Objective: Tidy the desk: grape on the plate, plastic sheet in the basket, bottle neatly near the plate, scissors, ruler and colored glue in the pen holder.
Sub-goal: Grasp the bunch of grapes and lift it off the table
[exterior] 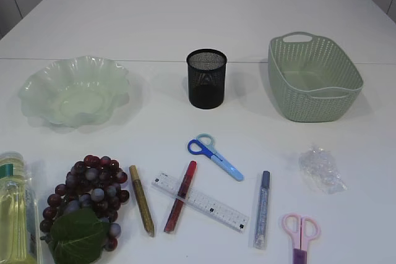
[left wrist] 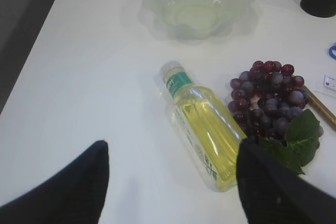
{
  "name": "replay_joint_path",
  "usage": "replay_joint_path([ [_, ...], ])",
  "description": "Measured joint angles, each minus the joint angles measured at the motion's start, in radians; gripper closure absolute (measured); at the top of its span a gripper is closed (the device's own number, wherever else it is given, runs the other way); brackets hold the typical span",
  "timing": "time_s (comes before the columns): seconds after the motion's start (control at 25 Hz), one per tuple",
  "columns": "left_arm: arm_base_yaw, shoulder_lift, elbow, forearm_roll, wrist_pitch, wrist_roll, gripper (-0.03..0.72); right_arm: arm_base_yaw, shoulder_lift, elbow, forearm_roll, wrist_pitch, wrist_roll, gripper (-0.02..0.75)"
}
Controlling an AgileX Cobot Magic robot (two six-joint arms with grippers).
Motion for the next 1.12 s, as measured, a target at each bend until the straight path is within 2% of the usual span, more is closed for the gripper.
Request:
replay_joint_path([
  [1.12, 0.000, 0.000, 0.000, -0.007, 0.000, 0.000, 0.133, 0.000, 0.000, 0.000, 0.000, 0.000, 0.000, 0.190],
])
